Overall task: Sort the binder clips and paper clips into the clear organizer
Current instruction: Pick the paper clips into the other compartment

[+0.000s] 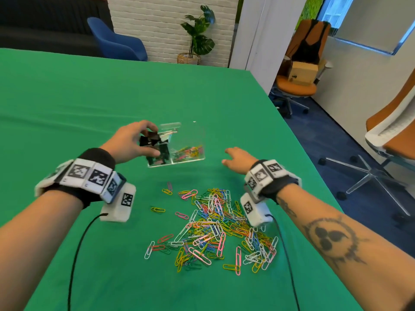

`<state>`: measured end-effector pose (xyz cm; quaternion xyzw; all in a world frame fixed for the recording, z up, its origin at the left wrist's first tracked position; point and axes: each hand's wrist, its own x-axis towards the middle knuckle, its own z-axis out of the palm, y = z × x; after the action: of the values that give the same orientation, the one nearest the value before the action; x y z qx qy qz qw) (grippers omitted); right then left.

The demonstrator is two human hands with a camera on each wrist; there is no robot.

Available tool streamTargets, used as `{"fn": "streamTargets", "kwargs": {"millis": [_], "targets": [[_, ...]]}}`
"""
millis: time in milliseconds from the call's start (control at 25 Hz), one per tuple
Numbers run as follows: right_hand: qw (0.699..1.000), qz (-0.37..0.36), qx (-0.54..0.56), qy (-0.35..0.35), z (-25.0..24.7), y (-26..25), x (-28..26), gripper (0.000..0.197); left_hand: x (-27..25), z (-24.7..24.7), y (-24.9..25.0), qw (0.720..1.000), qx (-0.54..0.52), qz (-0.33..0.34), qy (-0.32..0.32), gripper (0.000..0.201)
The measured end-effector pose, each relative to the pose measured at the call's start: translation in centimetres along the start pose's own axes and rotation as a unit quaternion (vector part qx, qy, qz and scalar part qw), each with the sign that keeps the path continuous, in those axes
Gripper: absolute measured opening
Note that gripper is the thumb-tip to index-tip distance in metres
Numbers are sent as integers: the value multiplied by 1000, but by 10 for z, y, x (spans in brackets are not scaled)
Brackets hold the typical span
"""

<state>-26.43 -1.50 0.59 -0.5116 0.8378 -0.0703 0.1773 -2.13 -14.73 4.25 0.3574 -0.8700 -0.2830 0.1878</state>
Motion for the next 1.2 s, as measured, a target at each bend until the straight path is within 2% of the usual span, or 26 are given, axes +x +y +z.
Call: {"fn": "streamTargets", "kwargs": {"millis": [120, 280, 320, 400, 520, 560, 600, 680, 760, 800, 880, 960, 1000, 1040, 1120, 1200], "targets": [[993, -38, -73, -84, 24, -37, 39, 66, -6, -19, -7, 999, -15, -29, 14, 54], [981, -30, -154, -116, 50, -55, 75, 73, -10, -22, -19, 999, -2, -40, 13, 54], [979, -36, -159, -123, 50, -57, 74, 72, -10, -20, -21, 999, 0, -40, 12, 55], [970, -92, -163, -155, 49, -59, 59, 67, -9, -16, -23, 999, -5, -38, 15, 55], [921, -212, -199, -258, 50, -61, 2, 61, -10, -15, -24, 999, -13, -35, 13, 55], [910, -226, -206, -280, 49, -59, -17, 59, -11, -16, -23, 999, -10, -33, 13, 55], [910, -237, -199, -275, 46, -57, -31, 55, -12, -17, -22, 999, -7, -30, 16, 55], [933, -256, -149, -203, 36, -66, -38, 46, -13, -16, -18, 999, 7, -28, 18, 55], [945, -258, -124, -162, 38, -86, -32, 50, -13, -14, -10, 999, 30, -28, 17, 56], [940, -253, -144, -180, 44, -97, -30, 57, -13, -13, -6, 999, 41, -28, 11, 56], [909, -240, -237, -244, 63, -109, -30, 70, -13, -10, -3, 998, 55, -35, -5, 56], [878, -243, -315, -265, 67, -91, -43, 72, -14, -7, -5, 997, 61, -40, -18, 56], [873, -240, -326, -274, 60, -74, -52, 72, -15, -4, -7, 997, 65, -42, -24, 56], [875, -224, -315, -291, 49, -56, -62, 70, -16, -2, -8, 996, 69, -43, -32, 55], [916, -175, -207, -294, 28, -15, -83, 68, -17, 9, -5, 994, 75, -37, -64, 56], [965, -126, -87, -212, 18, 24, -99, 70, -13, 27, 4, 992, 83, -18, -97, 57]]}}
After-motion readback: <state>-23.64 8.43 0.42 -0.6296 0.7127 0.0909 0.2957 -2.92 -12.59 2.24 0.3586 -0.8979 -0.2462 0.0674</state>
